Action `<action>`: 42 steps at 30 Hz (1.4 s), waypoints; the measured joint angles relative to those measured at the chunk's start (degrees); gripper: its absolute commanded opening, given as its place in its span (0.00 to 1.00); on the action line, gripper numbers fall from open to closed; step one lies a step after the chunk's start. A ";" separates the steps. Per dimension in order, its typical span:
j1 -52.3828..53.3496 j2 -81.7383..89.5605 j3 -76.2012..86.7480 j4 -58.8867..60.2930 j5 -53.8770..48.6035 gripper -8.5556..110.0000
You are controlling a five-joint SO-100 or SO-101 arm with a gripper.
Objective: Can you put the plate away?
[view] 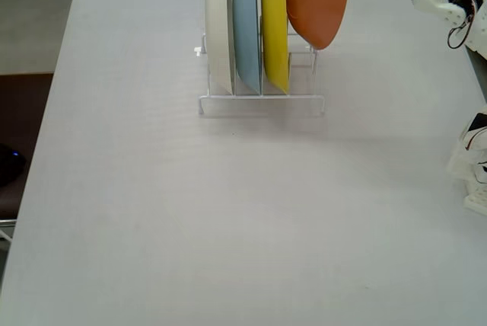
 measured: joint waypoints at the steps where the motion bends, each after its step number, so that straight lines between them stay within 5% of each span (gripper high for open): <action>1: 0.00 -0.35 0.00 -0.70 0.44 0.07; 42: 2.72 -2.37 10.90 3.25 15.47 0.09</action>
